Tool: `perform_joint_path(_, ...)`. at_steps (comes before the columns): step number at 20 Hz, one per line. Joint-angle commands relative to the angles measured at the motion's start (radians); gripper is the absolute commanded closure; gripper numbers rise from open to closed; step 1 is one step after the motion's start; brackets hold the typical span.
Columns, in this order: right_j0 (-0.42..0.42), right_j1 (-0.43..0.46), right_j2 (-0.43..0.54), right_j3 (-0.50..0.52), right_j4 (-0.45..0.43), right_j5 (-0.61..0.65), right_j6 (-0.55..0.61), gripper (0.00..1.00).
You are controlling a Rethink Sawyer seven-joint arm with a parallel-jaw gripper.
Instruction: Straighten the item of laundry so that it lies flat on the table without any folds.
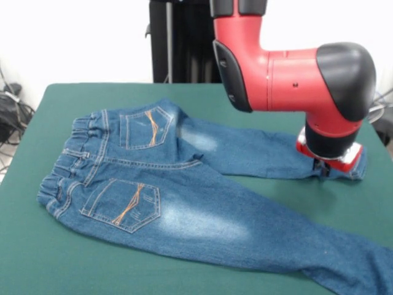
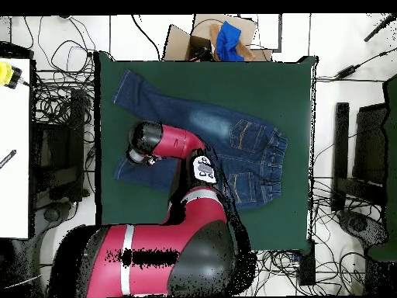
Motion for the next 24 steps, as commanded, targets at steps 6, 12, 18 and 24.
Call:
perform_joint_path(6, 0.009, 0.174, 0.003, 0.007, -0.075, -0.232, 0.078, 0.00)
perform_joint_path(12, 0.014, 0.158, 0.036, 0.036, -0.036, -0.239, 0.109, 0.00)
perform_joint_path(18, 0.035, 0.109, 0.116, 0.174, 0.030, -0.340, 0.194, 0.00)
perform_joint_path(24, 0.072, 0.113, 0.092, 0.177, 0.028, -0.353, 0.201, 0.00)
